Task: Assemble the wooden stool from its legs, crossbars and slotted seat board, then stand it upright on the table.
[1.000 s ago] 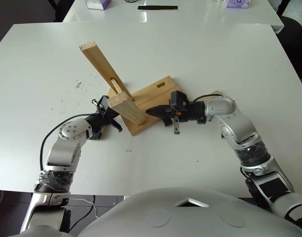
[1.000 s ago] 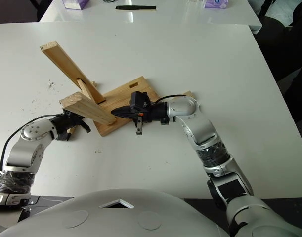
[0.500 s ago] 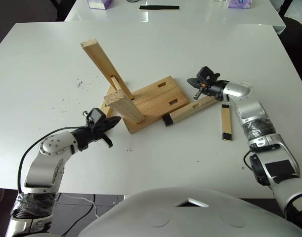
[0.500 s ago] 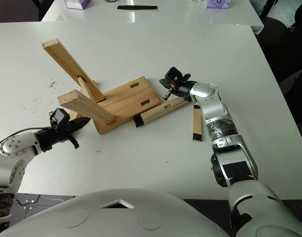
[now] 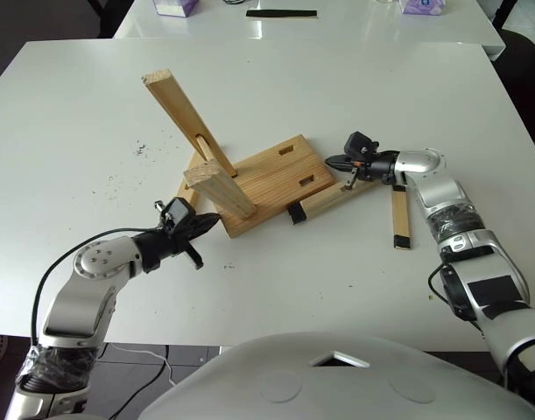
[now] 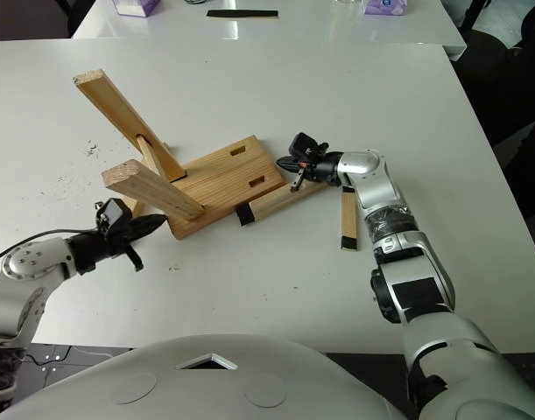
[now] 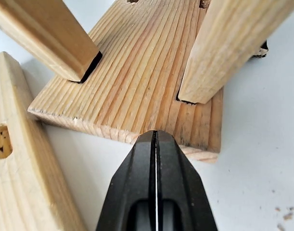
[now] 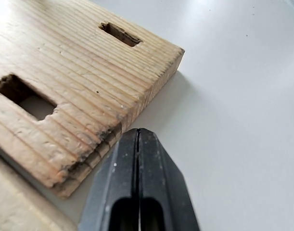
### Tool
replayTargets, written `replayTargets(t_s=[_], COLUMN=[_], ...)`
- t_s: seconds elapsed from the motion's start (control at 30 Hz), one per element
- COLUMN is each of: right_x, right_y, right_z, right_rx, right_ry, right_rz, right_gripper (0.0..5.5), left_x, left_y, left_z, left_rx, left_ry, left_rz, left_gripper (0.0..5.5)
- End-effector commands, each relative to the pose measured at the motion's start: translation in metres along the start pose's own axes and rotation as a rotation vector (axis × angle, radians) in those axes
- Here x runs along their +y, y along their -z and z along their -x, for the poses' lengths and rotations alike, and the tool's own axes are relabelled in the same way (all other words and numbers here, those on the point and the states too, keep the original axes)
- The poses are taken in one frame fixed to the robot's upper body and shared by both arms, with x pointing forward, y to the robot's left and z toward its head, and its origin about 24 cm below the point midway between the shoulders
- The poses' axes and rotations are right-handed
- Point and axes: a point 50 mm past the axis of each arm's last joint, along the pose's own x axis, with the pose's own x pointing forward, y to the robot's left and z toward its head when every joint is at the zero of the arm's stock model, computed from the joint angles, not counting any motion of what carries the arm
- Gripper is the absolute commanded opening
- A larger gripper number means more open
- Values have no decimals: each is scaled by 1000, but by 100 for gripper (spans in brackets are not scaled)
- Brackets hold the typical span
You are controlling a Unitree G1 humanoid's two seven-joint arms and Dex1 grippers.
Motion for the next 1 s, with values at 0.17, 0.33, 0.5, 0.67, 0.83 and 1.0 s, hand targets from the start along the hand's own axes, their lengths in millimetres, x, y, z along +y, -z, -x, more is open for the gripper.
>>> replayTargets(t_s=[0.17,0.33,0.5,0.67,0.83,1.0], right_x=[-1,1,4,18,32,45], right_y=[-7,-15,-18,-13,-16,-22], right_z=[-2,-5,0,8,10,16], right_rx=[10,2,-7,-8,-33,-75], right_ry=[-44,-122,-192,-300,-365,-445], right_rz=[42,70,93,111,119,126], right_gripper=[1,1,1,1,1,1], left_x=[-8,-16,-9,3,20,33], left_y=[11,10,8,4,1,-8], left_z=[-5,-17,-25,-31,-40,-52], left_rx=[47,24,12,2,-4,-39], left_ry=[36,66,16,-35,-87,-133], left_rz=[30,44,35,26,-1,-10], left_gripper=[0,0,0,0,0,0])
